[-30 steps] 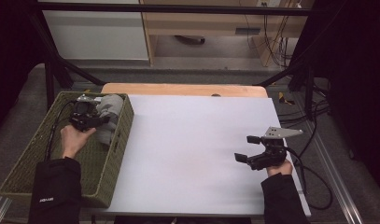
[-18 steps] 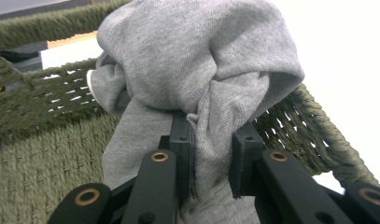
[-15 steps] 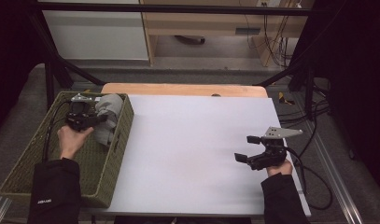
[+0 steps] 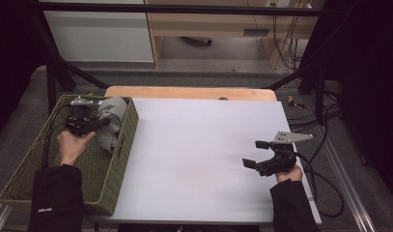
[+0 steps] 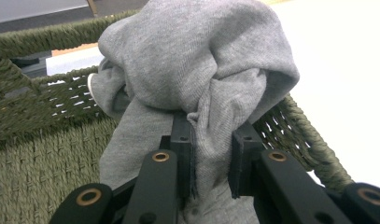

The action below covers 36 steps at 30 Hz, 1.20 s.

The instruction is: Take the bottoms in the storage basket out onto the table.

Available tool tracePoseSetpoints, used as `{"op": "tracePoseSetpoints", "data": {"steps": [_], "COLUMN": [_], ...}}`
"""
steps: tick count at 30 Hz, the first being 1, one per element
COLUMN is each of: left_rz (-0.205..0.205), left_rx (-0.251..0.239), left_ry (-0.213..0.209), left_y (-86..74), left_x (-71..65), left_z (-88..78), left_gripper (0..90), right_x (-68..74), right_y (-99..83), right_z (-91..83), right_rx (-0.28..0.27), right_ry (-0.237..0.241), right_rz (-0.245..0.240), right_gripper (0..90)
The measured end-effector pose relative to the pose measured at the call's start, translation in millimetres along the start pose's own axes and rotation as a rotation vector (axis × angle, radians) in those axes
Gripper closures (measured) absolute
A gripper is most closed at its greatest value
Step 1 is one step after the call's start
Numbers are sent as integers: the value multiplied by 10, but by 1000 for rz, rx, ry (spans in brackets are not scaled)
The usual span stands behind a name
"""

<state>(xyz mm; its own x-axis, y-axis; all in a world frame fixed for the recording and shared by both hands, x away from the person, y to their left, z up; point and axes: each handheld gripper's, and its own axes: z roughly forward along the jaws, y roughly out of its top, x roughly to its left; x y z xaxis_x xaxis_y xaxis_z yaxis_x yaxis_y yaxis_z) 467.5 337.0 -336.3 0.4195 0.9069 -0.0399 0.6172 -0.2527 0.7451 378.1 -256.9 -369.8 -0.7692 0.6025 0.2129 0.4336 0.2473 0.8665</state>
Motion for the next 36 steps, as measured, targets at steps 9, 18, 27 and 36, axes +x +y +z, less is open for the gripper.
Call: {"op": "tracePoseSetpoints", "data": {"steps": [9,18,27,36], "left_rz": [-10,-27,-25,-34], "left_rx": [-10,-18,-18,-27], "left_ry": [1,5,7,10], "left_y": [12,28,46,61], "left_x": [17,44,45,67], "left_z": [-31,-58,-95,-164], "left_gripper": [753,755,755,756], "right_x": [1,1,2,3], "right_y": [0,0,1,1], "right_z": [-1,0,-6,-4], "right_rx": [0,1,-3,-4], "right_ry": [-1,-1,-1,-1], "right_rz": [1,0,3,2], "right_gripper": [40,40,40,40]}}
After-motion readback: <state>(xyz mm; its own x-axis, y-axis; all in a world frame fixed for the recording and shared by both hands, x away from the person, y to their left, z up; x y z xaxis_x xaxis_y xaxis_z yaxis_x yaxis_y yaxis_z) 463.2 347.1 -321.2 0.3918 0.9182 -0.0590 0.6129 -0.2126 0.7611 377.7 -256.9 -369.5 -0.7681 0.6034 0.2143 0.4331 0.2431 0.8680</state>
